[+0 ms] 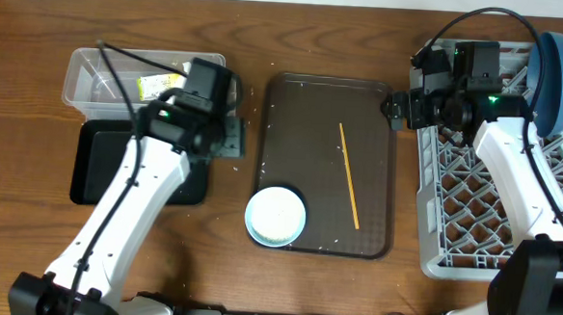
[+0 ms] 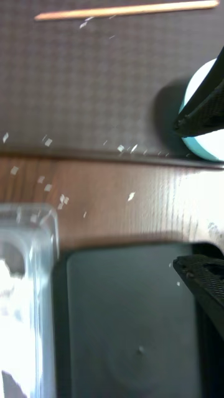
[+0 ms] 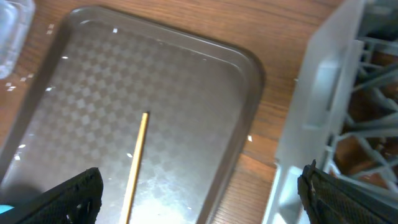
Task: Sort waste into correct bins and load items into the dishwasher rack
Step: 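Reach left gripper to the white bowl of rice and grasp its rim, then lift the white bowl and carry it left over the black tray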
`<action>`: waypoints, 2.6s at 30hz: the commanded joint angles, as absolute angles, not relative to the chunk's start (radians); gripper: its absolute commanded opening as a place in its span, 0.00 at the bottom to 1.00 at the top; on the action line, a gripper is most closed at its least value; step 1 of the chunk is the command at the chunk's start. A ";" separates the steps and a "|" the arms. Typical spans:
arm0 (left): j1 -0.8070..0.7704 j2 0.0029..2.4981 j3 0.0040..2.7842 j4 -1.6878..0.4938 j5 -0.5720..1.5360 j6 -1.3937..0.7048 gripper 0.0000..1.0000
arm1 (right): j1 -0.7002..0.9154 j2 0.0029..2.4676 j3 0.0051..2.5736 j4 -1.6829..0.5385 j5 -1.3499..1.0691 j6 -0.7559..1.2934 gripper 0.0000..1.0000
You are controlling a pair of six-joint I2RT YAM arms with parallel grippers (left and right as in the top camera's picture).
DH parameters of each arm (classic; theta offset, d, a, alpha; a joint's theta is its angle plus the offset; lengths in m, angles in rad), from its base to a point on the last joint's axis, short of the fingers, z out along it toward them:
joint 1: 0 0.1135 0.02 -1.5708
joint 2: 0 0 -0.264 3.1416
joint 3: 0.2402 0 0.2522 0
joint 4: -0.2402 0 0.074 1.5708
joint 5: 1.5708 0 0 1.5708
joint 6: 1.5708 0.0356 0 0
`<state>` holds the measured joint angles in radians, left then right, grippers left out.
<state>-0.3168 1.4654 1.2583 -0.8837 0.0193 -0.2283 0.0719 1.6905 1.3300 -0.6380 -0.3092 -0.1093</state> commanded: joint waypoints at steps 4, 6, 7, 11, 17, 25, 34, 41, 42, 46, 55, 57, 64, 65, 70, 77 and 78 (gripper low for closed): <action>-0.441 1.493 1.261 -0.886 0.018 -0.193 0.63 | 0.105 1.688 1.327 -0.633 -0.371 -0.091 0.99; -0.479 1.512 1.261 -0.886 0.018 -0.205 0.63 | 0.105 1.688 1.328 -0.633 -0.371 -0.090 0.99; -0.501 1.524 1.261 -0.886 0.018 -0.219 0.63 | 0.105 1.688 1.327 -0.633 -0.371 -0.090 0.99; -0.587 1.581 1.261 -0.889 0.018 -0.304 0.63 | 0.106 1.688 1.327 -0.635 -0.371 -0.090 0.95; -0.703 1.658 1.261 -0.889 0.018 -0.388 0.63 | 0.106 1.688 1.327 -0.641 -0.371 -0.090 0.96; -0.797 1.727 1.261 -0.908 0.018 -0.388 0.63 | 0.106 1.688 1.327 -0.652 -0.371 -0.089 0.96; -0.847 1.799 1.260 -0.899 0.018 -0.388 0.63 | 0.106 1.688 1.327 -0.656 -0.371 -0.090 0.98; -0.850 1.858 1.260 -0.867 0.018 -0.389 0.62 | 0.106 1.688 1.327 -0.663 -0.370 -0.090 0.98; -0.850 1.868 1.260 -0.857 0.018 -0.395 0.61 | 0.106 1.688 1.327 -0.663 -0.366 -0.090 0.97; -0.850 1.880 1.260 -0.834 0.018 -0.406 0.61 | 0.106 1.688 1.327 -0.662 -0.271 -0.089 0.96; -0.850 1.884 1.259 -0.824 0.010 -0.427 0.40 | 0.103 1.673 1.328 -0.603 -0.010 -0.045 0.96; -0.850 1.888 1.259 -0.822 0.009 -0.433 0.38 | 0.103 1.661 1.328 -0.593 0.004 -0.045 0.96; -0.850 1.921 1.259 -0.805 -0.019 -0.450 0.32 | 0.103 1.641 1.328 -0.584 0.004 -0.045 0.96; -0.849 1.923 1.259 -0.804 -0.037 -0.450 0.30 | 0.103 1.641 1.328 -0.584 0.004 -0.045 0.96; -0.846 1.922 1.259 -0.801 -0.162 -0.440 0.23 | 0.103 1.641 1.328 -0.584 0.004 -0.045 0.96; -0.844 1.922 1.259 -0.774 -0.170 -0.390 0.19 | 0.103 1.641 1.328 -0.593 0.004 -0.045 0.95; -0.843 1.922 1.259 -0.767 -0.170 -0.385 0.19 | 0.104 1.641 1.328 -0.594 0.004 -0.045 0.95</action>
